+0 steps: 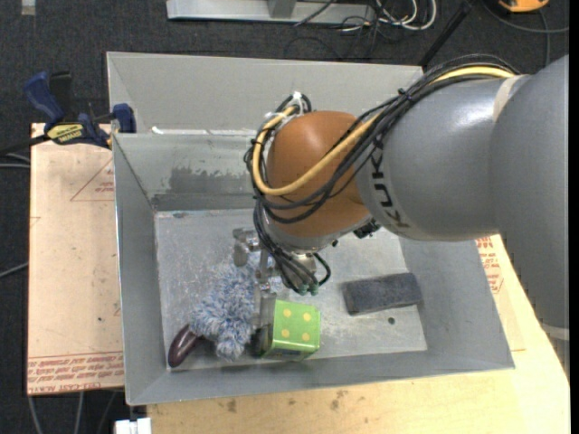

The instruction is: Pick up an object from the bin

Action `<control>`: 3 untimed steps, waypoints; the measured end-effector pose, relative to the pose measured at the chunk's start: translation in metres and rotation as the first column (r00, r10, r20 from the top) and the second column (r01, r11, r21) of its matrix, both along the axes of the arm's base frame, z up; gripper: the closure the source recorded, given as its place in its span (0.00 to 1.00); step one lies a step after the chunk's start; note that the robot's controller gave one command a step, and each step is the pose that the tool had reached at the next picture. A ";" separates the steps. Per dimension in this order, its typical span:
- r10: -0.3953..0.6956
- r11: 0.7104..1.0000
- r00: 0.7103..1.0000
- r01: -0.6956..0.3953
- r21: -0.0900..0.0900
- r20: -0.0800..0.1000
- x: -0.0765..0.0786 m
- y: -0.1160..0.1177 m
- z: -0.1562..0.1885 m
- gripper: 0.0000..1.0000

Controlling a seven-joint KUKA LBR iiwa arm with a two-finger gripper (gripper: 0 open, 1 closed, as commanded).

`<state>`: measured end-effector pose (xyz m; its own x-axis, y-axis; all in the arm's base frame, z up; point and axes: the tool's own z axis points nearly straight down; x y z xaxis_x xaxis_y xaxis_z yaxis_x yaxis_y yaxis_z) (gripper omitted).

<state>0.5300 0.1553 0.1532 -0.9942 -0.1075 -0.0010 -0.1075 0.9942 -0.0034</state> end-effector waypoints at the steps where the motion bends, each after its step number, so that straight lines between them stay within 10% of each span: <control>1: 0.114 0.993 0.994 -0.114 0.006 0.003 -0.015 0.000 -0.044 0.00; 2: 0.086 0.996 0.996 -0.086 0.006 0.003 -0.025 -0.009 -0.068 1.00; 3: 0.085 0.996 0.996 -0.085 0.006 0.003 -0.025 -0.009 -0.068 1.00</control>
Offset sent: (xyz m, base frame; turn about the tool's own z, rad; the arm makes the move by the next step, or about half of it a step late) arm -0.0266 -0.0101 -0.0683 -0.0879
